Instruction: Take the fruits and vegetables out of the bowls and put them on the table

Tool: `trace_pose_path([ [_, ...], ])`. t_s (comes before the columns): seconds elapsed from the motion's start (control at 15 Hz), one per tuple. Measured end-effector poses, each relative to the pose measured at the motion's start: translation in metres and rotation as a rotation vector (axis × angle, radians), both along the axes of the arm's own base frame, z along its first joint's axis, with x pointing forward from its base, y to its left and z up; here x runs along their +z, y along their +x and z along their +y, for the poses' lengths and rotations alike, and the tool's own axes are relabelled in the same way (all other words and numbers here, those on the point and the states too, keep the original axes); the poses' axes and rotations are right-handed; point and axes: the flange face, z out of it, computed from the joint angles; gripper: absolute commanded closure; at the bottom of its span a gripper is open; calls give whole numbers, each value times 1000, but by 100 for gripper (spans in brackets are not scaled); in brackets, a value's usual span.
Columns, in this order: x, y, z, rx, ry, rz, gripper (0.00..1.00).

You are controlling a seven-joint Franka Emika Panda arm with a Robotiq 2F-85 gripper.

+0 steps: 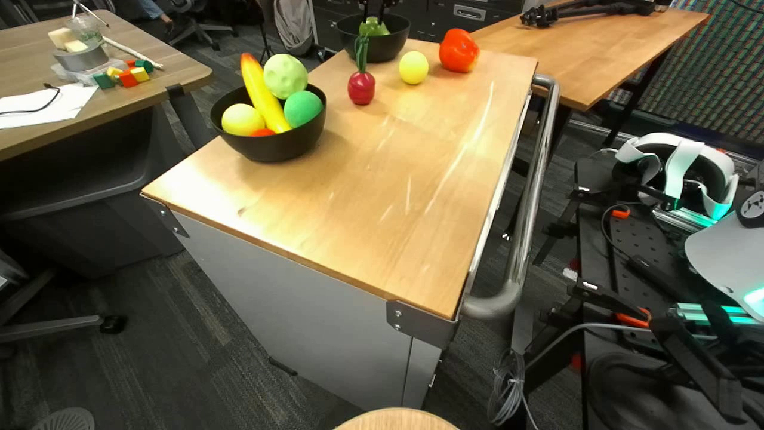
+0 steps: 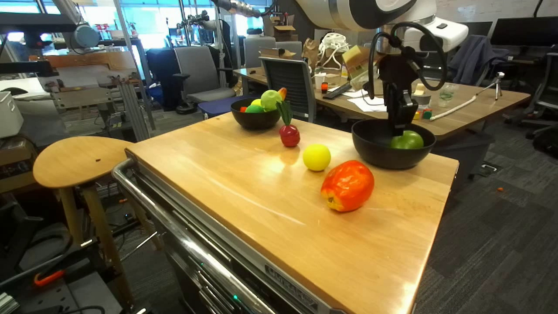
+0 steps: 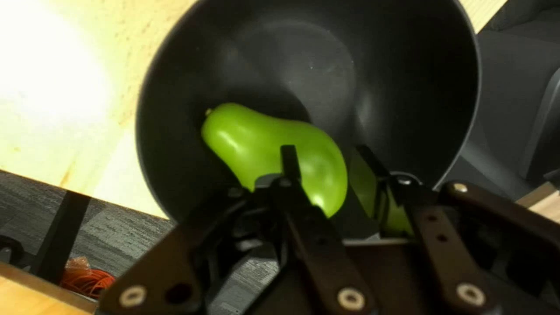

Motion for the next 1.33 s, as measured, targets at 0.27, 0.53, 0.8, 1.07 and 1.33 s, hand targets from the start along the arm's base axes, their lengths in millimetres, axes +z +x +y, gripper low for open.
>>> trace_pose_path([
  [0.27, -6, -7, -10, -7, -10, 28, 2],
  [0.53, -4, -5, -11, 25, -58, 17, 0],
  [0.8, -12, 0, -11, 52, -107, 0, 1],
  [1.07, -34, 5, -12, 56, -119, 0, 8],
  [1.33, -53, 10, -13, 61, -126, 2, 40],
])
